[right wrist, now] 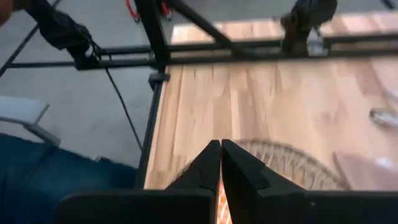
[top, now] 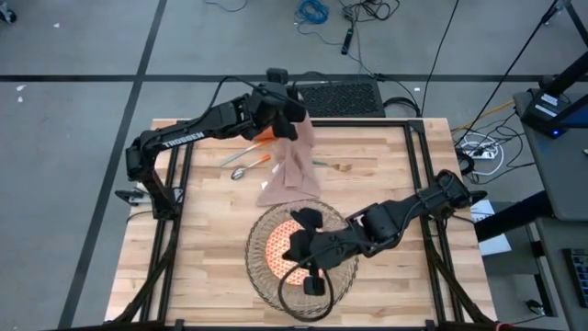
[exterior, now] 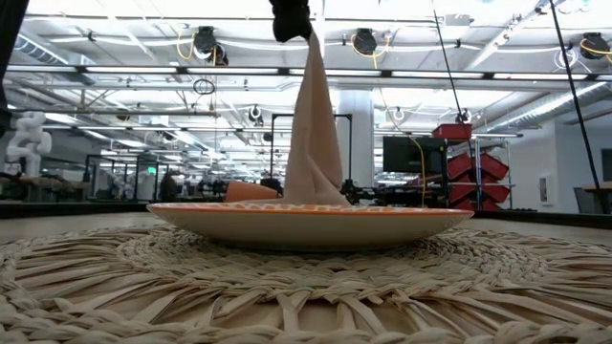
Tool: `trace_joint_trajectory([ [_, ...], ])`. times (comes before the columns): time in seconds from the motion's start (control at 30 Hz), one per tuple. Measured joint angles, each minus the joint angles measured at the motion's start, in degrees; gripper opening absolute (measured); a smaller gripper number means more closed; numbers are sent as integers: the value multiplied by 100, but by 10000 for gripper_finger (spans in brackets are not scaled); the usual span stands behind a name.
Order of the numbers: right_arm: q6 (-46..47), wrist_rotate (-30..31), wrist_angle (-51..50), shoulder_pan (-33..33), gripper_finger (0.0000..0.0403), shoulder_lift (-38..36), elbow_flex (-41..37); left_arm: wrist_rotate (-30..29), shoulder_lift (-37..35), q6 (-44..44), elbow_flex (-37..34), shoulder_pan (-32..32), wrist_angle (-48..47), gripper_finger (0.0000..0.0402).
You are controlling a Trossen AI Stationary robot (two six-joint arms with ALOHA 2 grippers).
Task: Set table place
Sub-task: Fold the napkin
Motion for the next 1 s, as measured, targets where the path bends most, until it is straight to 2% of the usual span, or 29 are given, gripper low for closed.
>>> trace_joint_trajectory([
  [0.33,710,0,-267,305,0,-2,0,512,250,-102,11,42,736,0],
  [0.47,798,23,-271,439,0,-2,0,936,591,-188,11,28,694,0],
  [0.57,802,153,-278,531,0,-2,0,952,946,-137,5,-4,740,4],
  [0.67,854,163,-278,550,0,-2,0,857,1246,-8,22,-12,870,25],
  [0.8,912,166,-280,532,6,-2,0,818,1531,7,326,-86,1015,74],
  [1.0,914,148,-350,538,47,-2,0,1204,1585,-204,952,-413,1218,133],
])
